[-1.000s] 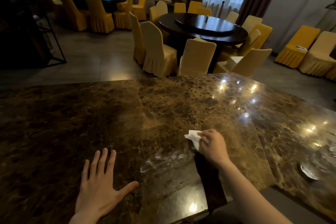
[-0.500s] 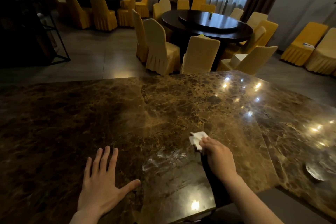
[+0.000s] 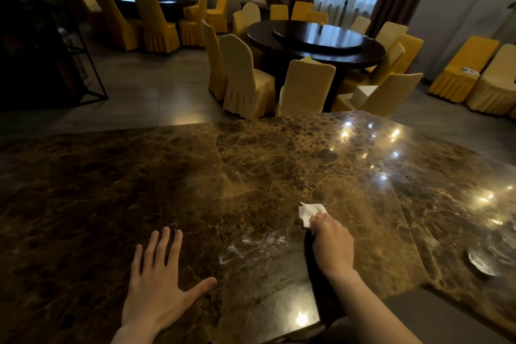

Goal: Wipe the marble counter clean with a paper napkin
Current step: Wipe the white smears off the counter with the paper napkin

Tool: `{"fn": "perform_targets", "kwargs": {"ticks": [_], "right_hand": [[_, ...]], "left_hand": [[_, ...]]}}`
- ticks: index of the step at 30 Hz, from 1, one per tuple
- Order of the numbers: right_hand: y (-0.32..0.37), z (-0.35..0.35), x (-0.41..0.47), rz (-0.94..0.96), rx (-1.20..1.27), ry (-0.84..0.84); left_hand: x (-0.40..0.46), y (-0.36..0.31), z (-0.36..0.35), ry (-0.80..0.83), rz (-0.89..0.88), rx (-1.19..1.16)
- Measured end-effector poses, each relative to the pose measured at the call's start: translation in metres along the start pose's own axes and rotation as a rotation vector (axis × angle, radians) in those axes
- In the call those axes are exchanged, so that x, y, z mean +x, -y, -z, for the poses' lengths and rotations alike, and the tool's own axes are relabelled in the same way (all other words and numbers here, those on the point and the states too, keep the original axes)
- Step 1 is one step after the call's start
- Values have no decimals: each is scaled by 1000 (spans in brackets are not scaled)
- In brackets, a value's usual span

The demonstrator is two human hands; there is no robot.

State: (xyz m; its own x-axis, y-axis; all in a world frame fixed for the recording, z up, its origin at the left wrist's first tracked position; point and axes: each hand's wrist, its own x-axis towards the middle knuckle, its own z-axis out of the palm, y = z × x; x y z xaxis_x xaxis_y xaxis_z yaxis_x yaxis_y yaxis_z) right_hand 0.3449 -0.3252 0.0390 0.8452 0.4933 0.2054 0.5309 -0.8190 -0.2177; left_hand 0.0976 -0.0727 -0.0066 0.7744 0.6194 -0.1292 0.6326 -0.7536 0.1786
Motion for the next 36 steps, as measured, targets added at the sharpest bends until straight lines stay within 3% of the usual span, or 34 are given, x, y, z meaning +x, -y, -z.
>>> {"fn": "perform_targets", "kwargs": {"ticks": [6,7,10,12,14,18,20,26,27,32,36], "right_hand": [[11,-9,-50,344,115,16],[2,-5,-45,324,123,-16],[-18,9,-13,-28,44,-31],[-10,8,3,-162,-9,-29],[9,-1,2,-141,-40,2],[15,-10,-31,220,49,58],[-6,-2,-30,300,91,13],[15,3,2,-143,45,39],[24,-3,-2,-145,73,42],[14,-10,-41,189,116,-2],[20,1,-12,-25,72,28]], "left_hand": [[1,1,-4,-7,3,-14],[1,2,-4,-6,3,-12],[0,1,-3,14,-1,-1],[1,0,-2,14,2,-5],[1,-1,-1,25,12,-2],[2,0,-1,42,20,5],[1,0,-1,45,17,-1],[1,0,1,56,17,3],[1,0,1,60,18,10],[0,0,1,64,21,2],[0,-1,2,68,14,20]]}}
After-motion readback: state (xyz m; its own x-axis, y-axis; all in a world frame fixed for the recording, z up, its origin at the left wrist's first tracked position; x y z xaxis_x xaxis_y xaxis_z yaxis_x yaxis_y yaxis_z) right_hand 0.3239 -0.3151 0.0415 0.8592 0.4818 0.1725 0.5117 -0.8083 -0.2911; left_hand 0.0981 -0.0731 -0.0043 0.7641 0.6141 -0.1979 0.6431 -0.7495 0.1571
